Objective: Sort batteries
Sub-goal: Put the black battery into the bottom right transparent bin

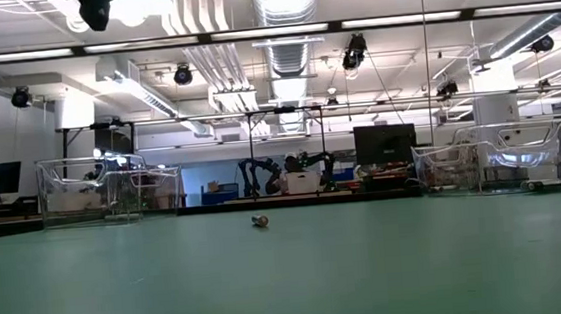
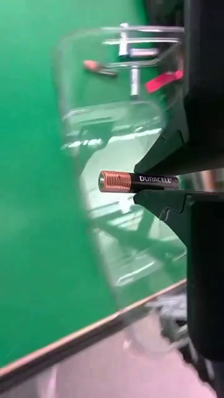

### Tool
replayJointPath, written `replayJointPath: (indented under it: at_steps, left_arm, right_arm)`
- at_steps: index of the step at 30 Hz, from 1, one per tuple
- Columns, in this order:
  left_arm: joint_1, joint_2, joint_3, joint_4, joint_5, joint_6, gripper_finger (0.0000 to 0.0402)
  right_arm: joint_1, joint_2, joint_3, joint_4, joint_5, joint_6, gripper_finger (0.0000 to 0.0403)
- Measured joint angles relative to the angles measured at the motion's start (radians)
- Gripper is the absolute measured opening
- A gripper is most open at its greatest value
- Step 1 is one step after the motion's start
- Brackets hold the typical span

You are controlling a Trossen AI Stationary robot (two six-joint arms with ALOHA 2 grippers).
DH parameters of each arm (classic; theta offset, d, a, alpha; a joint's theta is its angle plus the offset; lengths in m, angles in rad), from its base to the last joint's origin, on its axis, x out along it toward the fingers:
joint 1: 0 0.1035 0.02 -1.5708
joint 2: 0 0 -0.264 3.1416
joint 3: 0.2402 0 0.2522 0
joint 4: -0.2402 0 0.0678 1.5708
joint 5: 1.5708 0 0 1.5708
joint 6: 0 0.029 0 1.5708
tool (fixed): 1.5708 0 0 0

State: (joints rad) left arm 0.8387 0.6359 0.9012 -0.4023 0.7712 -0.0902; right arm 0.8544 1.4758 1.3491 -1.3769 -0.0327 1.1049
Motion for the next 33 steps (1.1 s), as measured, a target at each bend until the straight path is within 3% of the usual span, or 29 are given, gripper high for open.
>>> replayJointPath:
  at_steps: [7,14,20,27,33]
  left_arm:
    - [0.0,0.022,0.0,0.061,-0.005,-0.106,0.0164]
    - [-0.038,0.023,0.0,0.262,-0.006,-0.266,0.0164]
    - [-0.125,0.028,0.0,0.276,-0.12,-0.291,0.0164]
    - [-0.247,0.068,0.0,0.274,-0.263,-0.283,0.0164]
    - [-0.292,0.103,0.0,0.284,-0.294,-0.27,0.0164]
  right_arm:
    - [0.065,-0.007,-0.162,0.034,0.007,-0.019,0.0019]
    - [0.064,-0.039,-0.391,0.298,0.008,-0.068,0.0019]
    - [0.064,-0.04,-0.513,0.431,0.009,-0.114,0.0019]
    - [0.064,-0.041,-0.561,0.479,0.006,-0.167,0.002]
    - [0.064,-0.04,-0.595,0.543,0.003,-0.189,0.002]
